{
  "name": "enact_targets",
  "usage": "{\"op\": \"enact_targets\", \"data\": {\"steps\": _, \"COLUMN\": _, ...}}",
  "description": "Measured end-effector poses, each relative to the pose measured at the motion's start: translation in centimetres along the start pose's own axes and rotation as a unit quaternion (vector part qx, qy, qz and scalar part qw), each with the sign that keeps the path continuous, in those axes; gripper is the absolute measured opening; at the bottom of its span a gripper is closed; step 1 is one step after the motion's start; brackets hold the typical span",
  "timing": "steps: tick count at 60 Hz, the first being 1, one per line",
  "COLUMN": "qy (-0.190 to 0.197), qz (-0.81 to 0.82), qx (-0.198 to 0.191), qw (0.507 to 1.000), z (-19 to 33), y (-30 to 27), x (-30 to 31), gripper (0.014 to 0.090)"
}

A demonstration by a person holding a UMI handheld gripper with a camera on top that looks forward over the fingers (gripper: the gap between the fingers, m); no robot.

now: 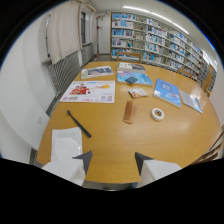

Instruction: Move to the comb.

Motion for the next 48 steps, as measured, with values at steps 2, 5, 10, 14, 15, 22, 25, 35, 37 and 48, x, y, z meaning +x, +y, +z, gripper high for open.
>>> {"op": "enact_targets", "data": {"steps": 2, "qy": 0.001, "qz": 0.000, "qx": 0.000, "qw": 1.000, "z": 0.0, "y": 0.0, "x": 0.1, "gripper": 0.0844}}
{"op": "enact_targets", "data": {"steps": 5, "qy": -0.001, "qz": 0.001, "qx": 0.001, "qw": 1.000, "z": -0.2, "y": -0.1, "x": 0.2, "gripper": 0.0844}}
{"op": "enact_targets", "data": {"steps": 10, "qy": 0.000, "qz": 0.004, "qx": 0.001, "qw": 1.000, "z": -0.2, "y": 0.0, "x": 0.6, "gripper": 0.0854}}
{"op": "enact_targets", "data": {"steps": 14, "qy": 0.001, "qz": 0.008, "qx": 0.001, "qw": 1.000, "z": -0.3, "y": 0.2, "x": 1.1, "gripper": 0.0848}}
{"op": "enact_targets", "data": {"steps": 15, "qy": 0.003, "qz": 0.009, "qx": 0.001, "qw": 1.000, "z": -0.1, "y": 0.1, "x": 1.1, "gripper": 0.0847}}
{"op": "enact_targets", "data": {"steps": 22, "qy": 0.011, "qz": 0.015, "qx": -0.001, "qw": 1.000, "z": 0.4, "y": 0.3, "x": 2.5, "gripper": 0.0847}}
{"op": "enact_targets", "data": {"steps": 25, "qy": 0.013, "qz": 0.016, "qx": -0.001, "qw": 1.000, "z": 0.8, "y": 0.4, "x": 3.5, "gripper": 0.0847}}
{"op": "enact_targets", "data": {"steps": 35, "qy": 0.017, "qz": 0.009, "qx": 0.000, "qw": 1.000, "z": 3.4, "y": -0.8, "x": 6.0, "gripper": 0.0844}}
{"op": "enact_targets", "data": {"steps": 37, "qy": 0.015, "qz": 0.008, "qx": 0.000, "qw": 1.000, "z": 4.1, "y": -1.2, "x": 6.4, "gripper": 0.0845}}
{"op": "enact_targets", "data": {"steps": 48, "qy": -0.006, "qz": -0.002, "qx": -0.004, "qw": 1.000, "z": 8.4, "y": -3.6, "x": 7.7, "gripper": 0.0843}}
